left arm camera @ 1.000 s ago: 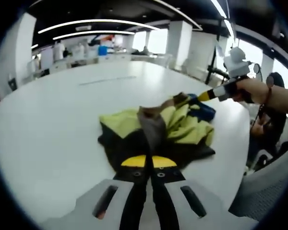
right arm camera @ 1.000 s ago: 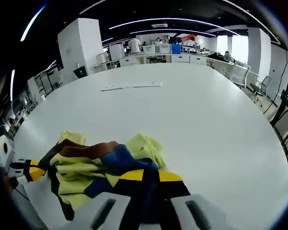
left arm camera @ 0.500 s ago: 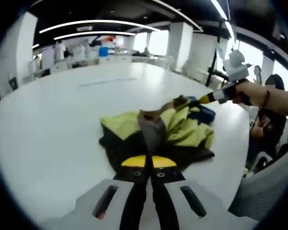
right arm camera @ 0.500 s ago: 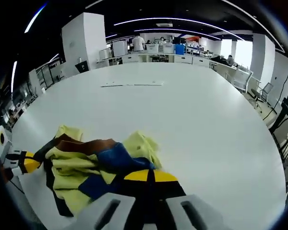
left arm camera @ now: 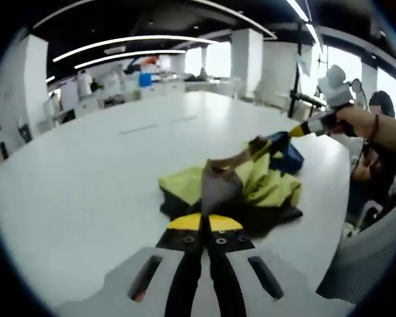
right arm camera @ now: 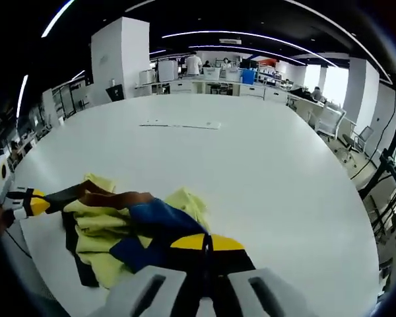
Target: Fold the garment on the visible template until the final outline fits inside the template.
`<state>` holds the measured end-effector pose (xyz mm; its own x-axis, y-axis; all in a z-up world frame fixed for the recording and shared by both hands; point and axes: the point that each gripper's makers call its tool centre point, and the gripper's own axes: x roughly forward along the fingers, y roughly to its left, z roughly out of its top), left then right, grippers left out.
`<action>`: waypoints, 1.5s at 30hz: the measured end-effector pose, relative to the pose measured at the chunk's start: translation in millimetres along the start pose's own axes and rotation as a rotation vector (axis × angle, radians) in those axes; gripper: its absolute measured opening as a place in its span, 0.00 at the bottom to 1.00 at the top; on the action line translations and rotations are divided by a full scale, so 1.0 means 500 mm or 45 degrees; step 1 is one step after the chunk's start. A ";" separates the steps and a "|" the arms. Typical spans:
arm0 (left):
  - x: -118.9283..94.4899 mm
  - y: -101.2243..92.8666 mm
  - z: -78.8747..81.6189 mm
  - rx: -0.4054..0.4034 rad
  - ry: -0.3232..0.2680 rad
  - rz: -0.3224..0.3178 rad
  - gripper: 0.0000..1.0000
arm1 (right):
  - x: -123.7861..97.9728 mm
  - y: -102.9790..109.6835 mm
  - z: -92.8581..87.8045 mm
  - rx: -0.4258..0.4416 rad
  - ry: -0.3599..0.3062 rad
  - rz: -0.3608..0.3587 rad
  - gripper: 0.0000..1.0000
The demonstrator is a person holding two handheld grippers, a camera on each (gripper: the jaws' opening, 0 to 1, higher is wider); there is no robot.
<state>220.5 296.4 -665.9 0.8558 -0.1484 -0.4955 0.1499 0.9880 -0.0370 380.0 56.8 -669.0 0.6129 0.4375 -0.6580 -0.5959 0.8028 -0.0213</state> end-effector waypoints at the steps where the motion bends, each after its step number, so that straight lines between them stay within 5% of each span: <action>1: -0.003 0.004 0.003 -0.007 -0.006 0.008 0.00 | -0.003 0.000 0.006 0.006 -0.009 0.004 0.00; 10: -0.035 0.026 0.041 -0.022 -0.059 0.041 0.00 | -0.025 0.007 0.058 -0.010 -0.074 0.021 0.00; 12: -0.046 0.040 0.050 -0.102 -0.036 0.101 0.00 | -0.031 0.010 0.070 -0.015 -0.081 0.030 0.00; 17: -0.061 0.061 0.102 -0.106 -0.104 0.133 0.00 | -0.043 0.016 0.091 -0.024 -0.108 0.047 0.00; 21: -0.061 0.072 0.116 -0.264 -0.074 0.118 0.00 | -0.045 0.021 0.109 -0.030 -0.141 0.076 0.00; 35: -0.059 0.111 0.206 -0.169 -0.157 0.082 0.00 | -0.048 0.017 0.186 -0.099 -0.200 0.114 0.00; 45: -0.038 0.142 0.268 -0.064 -0.193 0.119 0.00 | -0.035 0.012 0.254 -0.025 -0.264 0.198 0.00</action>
<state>281.0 363.5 -542.6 0.9302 -0.0565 -0.3626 0.0441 0.9981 -0.0423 431.5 105.5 -562.1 0.6053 0.6305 -0.4859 -0.7001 0.7121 0.0519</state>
